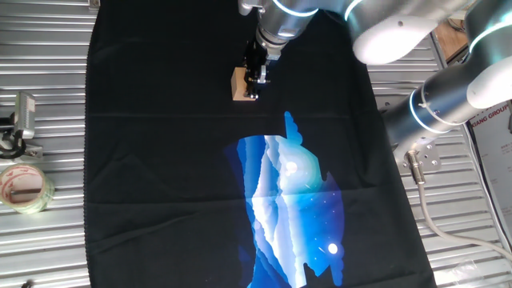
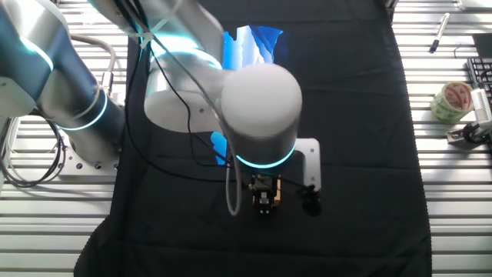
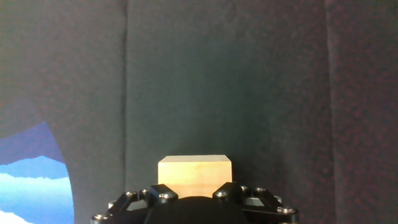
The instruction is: Pick up the small block on the left and move it to the right
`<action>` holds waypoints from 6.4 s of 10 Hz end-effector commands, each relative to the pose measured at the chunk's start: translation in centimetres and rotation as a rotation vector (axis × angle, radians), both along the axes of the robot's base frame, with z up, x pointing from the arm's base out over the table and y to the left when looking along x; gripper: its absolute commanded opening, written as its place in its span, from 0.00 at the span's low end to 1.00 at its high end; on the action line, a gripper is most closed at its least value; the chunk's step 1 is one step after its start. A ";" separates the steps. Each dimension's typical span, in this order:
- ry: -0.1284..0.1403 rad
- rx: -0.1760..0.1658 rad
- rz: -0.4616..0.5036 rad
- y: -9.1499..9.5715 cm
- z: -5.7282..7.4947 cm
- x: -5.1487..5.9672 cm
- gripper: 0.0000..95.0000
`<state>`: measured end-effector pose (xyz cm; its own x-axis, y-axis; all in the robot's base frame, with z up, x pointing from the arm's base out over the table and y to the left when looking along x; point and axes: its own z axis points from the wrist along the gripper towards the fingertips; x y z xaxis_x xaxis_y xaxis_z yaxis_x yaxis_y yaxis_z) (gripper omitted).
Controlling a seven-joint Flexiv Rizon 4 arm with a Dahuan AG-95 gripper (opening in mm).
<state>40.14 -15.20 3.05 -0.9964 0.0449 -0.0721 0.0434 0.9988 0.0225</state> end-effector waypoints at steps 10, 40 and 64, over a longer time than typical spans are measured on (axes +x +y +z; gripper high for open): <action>0.002 -0.040 0.022 -0.1 1.8 0.2 0.00; -0.011 -0.034 -0.095 6.3 3.5 1.9 0.00; -0.009 0.002 -0.104 8.3 3.4 2.3 0.00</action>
